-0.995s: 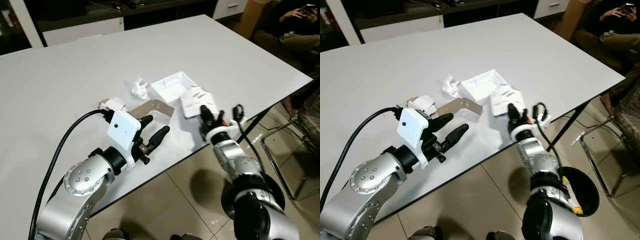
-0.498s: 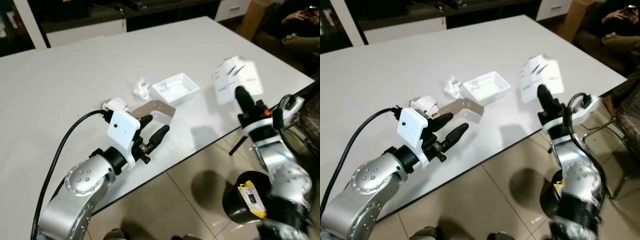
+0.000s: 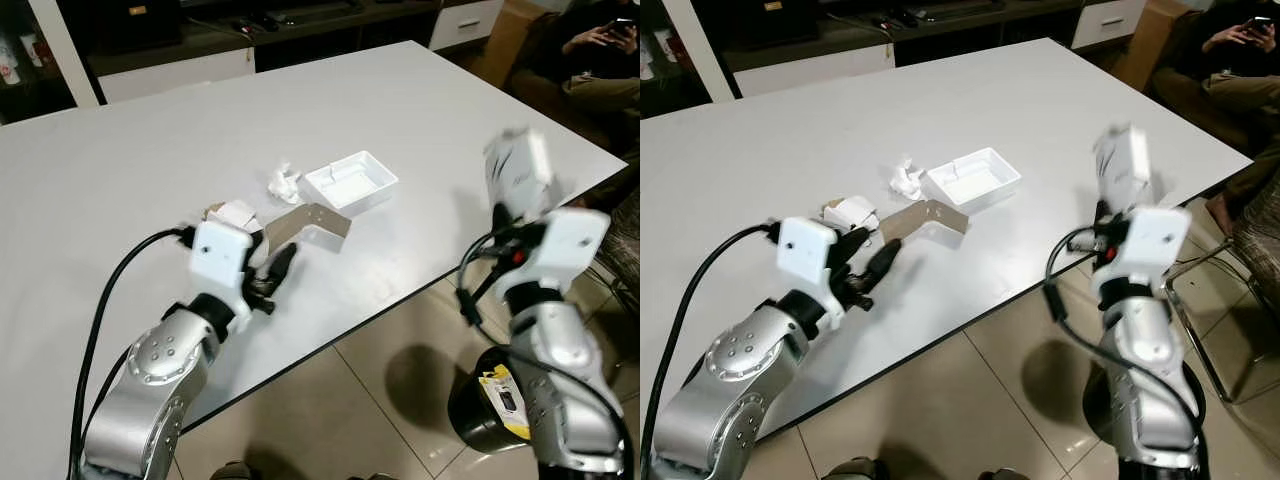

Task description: Picking trash to rubbish bin

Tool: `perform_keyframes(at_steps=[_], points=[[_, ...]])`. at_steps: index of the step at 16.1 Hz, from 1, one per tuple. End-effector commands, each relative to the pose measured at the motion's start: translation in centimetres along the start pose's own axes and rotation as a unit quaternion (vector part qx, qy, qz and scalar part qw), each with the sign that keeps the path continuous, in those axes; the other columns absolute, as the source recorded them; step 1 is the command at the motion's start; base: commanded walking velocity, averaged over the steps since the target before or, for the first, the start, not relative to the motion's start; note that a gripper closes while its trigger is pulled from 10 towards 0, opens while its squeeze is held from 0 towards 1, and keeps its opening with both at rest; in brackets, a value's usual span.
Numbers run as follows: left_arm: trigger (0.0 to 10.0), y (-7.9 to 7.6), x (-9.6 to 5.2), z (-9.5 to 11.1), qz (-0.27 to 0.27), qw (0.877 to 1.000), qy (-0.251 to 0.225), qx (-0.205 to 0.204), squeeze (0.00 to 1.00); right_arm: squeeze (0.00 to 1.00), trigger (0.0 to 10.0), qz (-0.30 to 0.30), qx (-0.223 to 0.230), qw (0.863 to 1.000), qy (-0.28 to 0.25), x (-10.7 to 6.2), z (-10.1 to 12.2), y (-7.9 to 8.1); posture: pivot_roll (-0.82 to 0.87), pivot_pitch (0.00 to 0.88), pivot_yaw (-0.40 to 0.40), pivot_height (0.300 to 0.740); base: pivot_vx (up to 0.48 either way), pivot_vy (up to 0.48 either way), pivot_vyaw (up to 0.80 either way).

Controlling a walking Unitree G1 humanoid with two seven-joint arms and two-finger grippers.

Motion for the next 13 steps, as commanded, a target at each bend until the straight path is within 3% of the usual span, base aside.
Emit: perform_keyframes(at_steps=[1,2,3,6,7,11,13], points=[[10.0,0.7,-0.1,-1.5,0.026,0.999,0.021,-0.004,0.0,0.0,10.0,-0.007,-0.029,0.999,0.023,-0.2,-1.2,-0.1,0.02,0.045,-0.051,0.74,0.0,0.0,0.0],[10.0,1.2,-0.3,-2.2,0.043,0.999,0.03,0.0,0.0,0.0,10.0,0.009,-0.062,0.997,0.046,-0.5,-2.8,0.3,0.02,0.052,-0.058,0.74,0.0,0.0,-0.8],[10.0,1.2,-0.5,-2.6,0.048,0.998,0.038,0.017,0.0,0.0,10.0,0.01,-0.057,0.997,0.055,-0.8,-3.4,0.3,0.02,0.059,-0.068,0.74,0.0,0.0,-0.8],[10.0,0.1,-0.8,-3.0,0.023,0.998,0.055,-0.022,0.0,0.0,10.0,0.024,-0.053,0.997,0.055,-1.0,-3.2,1.0,-0.01,0.09,-0.08,0.74,0.0,0.0,-0.8],[10.0,-0.1,-0.5,-2.8,0.018,0.999,0.051,-0.008,0.0,0.0,10.0,0.031,-0.051,0.997,0.053,-1.2,-3.0,1.6,-0.01,0.103,-0.087,0.74,0.0,0.0,-0.8],[10.0,1.7,-0.4,-0.9,0.076,0.997,0.004,0.019,0.0,0.0,10.0,0.046,-0.07,0.995,0.06,-1.8,-3.9,2.4,-0.01,0.076,-0.067,0.74,0.0,0.0,-0.8],[10.0,1.4,0.3,-1.3,0.064,0.998,0.003,0.024,0.0,0.0,10.0,0.047,-0.05,0.994,0.088,-2.3,-5.2,2.7,-0.01,0.071,-0.042,0.74,0.0,0.0,-0.8]])
Point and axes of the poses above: a point about 5 cm out from each wrist's last joint towards the gripper, its own x axis pointing out of the wrist towards the gripper, its own z axis along the axis of the wrist's last joint, y = z × x, the point moved 6 cm from there along x, pointing out of the wrist towards the gripper, and after that the axes turned 1 degree about -x, right-handed, at the moved point
